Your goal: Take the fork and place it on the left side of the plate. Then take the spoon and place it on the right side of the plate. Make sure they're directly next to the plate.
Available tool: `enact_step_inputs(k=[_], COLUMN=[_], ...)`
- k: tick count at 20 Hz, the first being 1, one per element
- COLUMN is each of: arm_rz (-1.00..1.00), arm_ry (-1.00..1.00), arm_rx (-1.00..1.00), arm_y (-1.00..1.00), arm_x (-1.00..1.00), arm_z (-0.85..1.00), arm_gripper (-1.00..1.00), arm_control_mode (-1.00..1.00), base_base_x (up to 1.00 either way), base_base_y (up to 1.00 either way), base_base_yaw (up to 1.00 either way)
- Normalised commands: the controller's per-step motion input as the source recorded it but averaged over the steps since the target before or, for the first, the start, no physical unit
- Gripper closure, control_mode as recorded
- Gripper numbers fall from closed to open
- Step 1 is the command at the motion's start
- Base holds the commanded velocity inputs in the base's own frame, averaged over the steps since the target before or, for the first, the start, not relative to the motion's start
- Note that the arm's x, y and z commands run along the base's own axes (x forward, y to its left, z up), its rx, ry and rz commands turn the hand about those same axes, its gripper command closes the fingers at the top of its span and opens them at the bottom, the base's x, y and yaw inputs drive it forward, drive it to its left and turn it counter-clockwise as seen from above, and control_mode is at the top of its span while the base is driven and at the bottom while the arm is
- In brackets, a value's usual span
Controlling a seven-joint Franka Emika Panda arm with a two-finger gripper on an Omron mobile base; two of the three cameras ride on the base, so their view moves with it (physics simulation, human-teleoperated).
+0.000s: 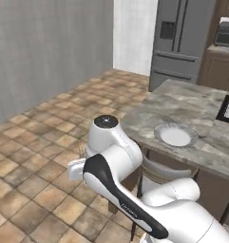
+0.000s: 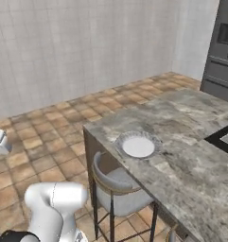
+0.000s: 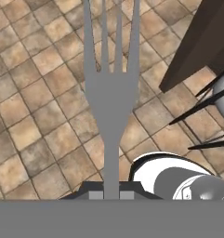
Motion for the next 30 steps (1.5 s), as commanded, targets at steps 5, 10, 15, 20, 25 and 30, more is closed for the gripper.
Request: enact_step_inputs(k=[5, 10, 15, 20, 25, 30], arm_rz=[0.00, 0.00, 0.00, 0.00, 0.00, 0.00], arm_ry=[0.00, 0.00, 0.00, 0.00, 0.00, 0.00], arm_rx=[0.00, 0.00, 0.00, 0.00, 0.00, 0.00], arm_y=[0.00, 0.00, 0.00, 0.00, 0.00, 0.00], arm_x=[0.00, 0.00, 0.00, 0.00, 0.00, 0.00], arm_z=[0.00, 0.00, 0.00, 0.00, 0.00, 0.00], arm_gripper=[1.00, 1.00, 1.00, 1.00, 1.00, 1.00], arm_control_mode=[1.00, 1.00, 1.00, 1.00, 1.00, 1.00], base_base_x=[0.40, 0.26, 0.49, 0.57, 0.36, 0.06], base_base_y=[0.27, 0.29, 0.31, 0.39, 0.32, 0.02], base_base_yaw=[-0.65, -0.66, -0.53, -0.33, -0.15, 0.00])
